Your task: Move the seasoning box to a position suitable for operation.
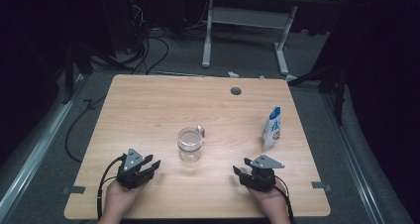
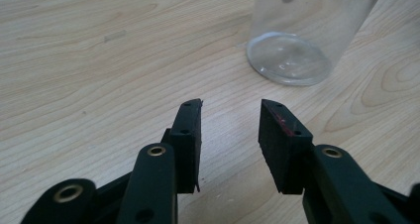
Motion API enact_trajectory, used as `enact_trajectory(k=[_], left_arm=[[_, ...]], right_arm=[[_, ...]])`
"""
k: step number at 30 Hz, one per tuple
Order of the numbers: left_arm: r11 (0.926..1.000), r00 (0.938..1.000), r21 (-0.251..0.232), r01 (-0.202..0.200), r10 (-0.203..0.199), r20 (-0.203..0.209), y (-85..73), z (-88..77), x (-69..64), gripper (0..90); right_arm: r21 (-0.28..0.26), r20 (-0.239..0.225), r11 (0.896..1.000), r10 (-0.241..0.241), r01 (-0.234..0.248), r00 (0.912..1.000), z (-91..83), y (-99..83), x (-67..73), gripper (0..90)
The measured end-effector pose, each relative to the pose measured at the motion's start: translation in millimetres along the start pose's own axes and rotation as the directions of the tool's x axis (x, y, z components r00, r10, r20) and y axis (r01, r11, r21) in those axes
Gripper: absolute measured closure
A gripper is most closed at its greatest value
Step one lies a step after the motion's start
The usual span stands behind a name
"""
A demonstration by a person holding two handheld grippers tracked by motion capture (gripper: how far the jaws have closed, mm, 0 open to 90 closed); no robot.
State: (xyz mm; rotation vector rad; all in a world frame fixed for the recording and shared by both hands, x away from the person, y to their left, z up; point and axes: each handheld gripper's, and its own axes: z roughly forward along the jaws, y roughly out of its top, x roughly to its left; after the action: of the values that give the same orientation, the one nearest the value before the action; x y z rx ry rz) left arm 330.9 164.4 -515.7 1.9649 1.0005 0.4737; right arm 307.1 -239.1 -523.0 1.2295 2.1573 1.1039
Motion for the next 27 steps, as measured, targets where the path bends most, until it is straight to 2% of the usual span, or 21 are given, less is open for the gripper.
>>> enact_trajectory(k=[4, 5, 14, 17, 20, 25, 27], left_arm=[[0.9996, 0.9999, -0.027, 0.009, -0.008, 0.011, 4.2, 1.3, -3.5, 64.9], [0.9997, 1.0000, -0.023, -0.005, 0.005, -0.007, 6.3, 2.5, -5.7, 66.0], [0.9994, 0.9999, -0.035, -0.004, 0.004, 0.009, 13.8, 7.0, -8.9, 67.3], [0.9995, 0.9998, -0.030, 0.009, -0.009, 0.019, 17.4, 8.3, -7.4, 67.7], [0.9996, 1.0000, -0.028, 0.008, -0.008, 0.003, 20.8, 11.1, -7.4, 67.4], [0.9994, 0.9999, -0.032, 0.016, -0.016, 0.001, 28.0, 20.9, -5.1, 75.6], [0.9991, 0.9999, -0.039, 0.016, -0.016, -0.005, 31.8, 24.1, -4.6, 81.7]], right_arm=[[-0.007, -0.008, 1.000, 0.004, -0.005, 1.0000, 0.1, -0.1, -0.9, 43.9], [-0.012, -0.009, 1.000, 0.008, -0.008, 0.9999, 0.0, -0.3, -1.0, 43.9], [-0.009, -0.013, 1.000, 0.008, -0.008, 0.9999, 0.3, -0.4, -1.1, 42.1], [-0.016, -0.010, 1.000, 0.011, -0.011, 0.9999, -0.6, -0.3, -0.6, 42.3], [-0.018, -0.015, 1.000, 0.006, -0.006, 0.9999, 0.0, -0.3, 0.4, 42.0], [-0.021, -0.019, 1.000, 0.004, -0.004, 0.9998, 0.7, -0.2, 1.5, 42.0], [-0.020, -0.016, 1.000, 0.001, -0.001, 0.9999, 0.5, -0.3, 1.4, 41.9]])
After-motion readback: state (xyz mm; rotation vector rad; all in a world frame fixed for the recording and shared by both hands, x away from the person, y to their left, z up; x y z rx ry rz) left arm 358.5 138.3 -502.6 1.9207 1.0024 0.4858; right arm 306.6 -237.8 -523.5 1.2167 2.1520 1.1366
